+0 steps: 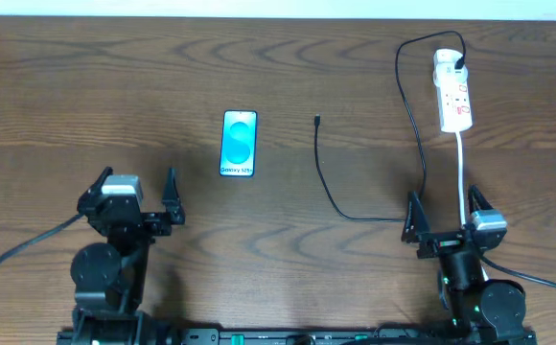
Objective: Plug charger to phone and switch on socket
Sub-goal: 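Move the left gripper forward over the blue phone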
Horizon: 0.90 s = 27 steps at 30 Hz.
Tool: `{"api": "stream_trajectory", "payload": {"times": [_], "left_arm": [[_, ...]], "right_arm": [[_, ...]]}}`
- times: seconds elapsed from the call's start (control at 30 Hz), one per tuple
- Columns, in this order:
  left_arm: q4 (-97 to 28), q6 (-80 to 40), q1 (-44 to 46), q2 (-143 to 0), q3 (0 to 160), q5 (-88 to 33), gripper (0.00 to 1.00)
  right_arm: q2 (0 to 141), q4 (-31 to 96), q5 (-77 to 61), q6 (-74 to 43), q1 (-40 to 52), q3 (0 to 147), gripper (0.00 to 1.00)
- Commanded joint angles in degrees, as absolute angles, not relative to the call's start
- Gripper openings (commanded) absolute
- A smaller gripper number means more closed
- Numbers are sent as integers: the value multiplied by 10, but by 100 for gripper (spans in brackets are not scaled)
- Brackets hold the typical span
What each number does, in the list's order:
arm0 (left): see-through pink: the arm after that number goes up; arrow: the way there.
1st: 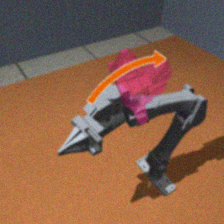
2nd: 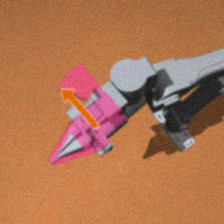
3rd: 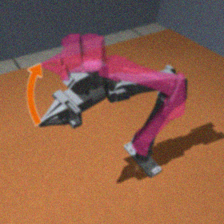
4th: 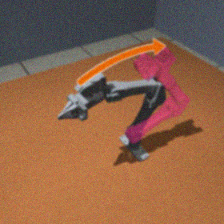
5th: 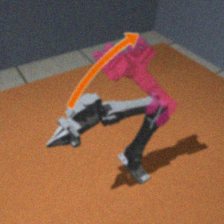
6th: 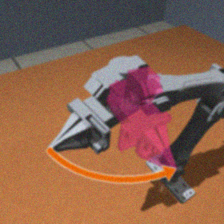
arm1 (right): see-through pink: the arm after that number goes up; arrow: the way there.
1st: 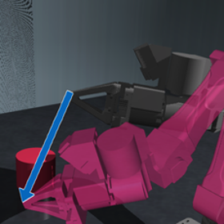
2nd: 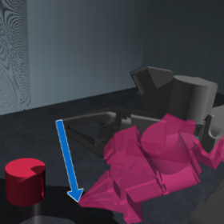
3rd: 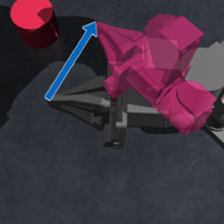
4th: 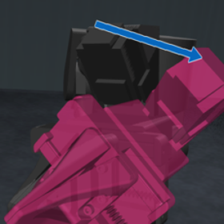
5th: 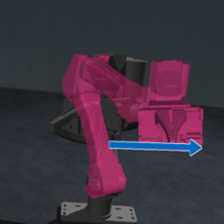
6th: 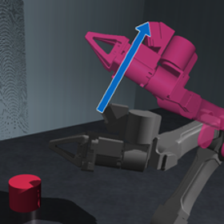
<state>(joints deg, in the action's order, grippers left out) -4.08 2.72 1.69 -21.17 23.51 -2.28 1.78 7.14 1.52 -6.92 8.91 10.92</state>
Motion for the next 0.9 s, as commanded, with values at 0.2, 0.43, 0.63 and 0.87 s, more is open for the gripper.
{"api": "stream_trajectory", "payload": {"times": [0.2,0.43,0.63,0.87], "left_arm": [[-72,15,16,-298,319,-71,96],[-138,15,16,-345,386,-71,96],[-182,16,16,-384,440,-81,96],[-236,-6,16,-499,545,-185,96]], "right_arm": [[57,100,22,-61,87,175,99],[179,106,-2,-61,87,254,99],[298,149,-23,-58,87,347,99],[464,249,-105,-50,87,491,99]]}}
